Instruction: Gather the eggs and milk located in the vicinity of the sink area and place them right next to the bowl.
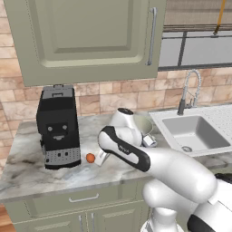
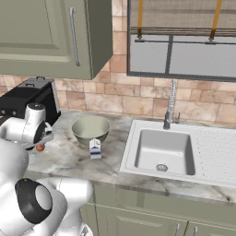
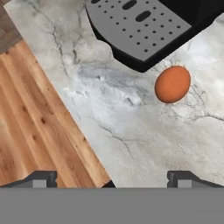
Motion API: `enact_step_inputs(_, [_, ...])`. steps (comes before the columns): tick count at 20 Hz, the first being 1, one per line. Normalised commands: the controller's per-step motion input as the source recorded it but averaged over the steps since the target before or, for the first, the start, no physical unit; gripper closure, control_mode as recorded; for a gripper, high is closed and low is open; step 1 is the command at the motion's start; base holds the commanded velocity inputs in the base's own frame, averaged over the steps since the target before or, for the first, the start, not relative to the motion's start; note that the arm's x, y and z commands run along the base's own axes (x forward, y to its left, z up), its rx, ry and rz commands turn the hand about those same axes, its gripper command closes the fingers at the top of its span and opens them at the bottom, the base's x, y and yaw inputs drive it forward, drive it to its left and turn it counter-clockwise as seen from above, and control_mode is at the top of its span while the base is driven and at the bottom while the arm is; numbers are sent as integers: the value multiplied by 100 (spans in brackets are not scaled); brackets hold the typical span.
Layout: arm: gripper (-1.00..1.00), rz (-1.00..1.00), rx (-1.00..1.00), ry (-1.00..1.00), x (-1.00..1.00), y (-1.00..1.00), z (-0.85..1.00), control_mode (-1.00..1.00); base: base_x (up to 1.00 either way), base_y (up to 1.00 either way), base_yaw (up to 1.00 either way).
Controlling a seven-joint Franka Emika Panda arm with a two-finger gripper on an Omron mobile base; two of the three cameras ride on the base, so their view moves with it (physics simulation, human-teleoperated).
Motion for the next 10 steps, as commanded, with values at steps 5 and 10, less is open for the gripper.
enact_step_inputs(5, [-100,0,0,-6,16,0,-12,-100,0,0,0])
enact_step_inputs(10, [-100,0,0,-5,13,0,-14,-100,0,0,0])
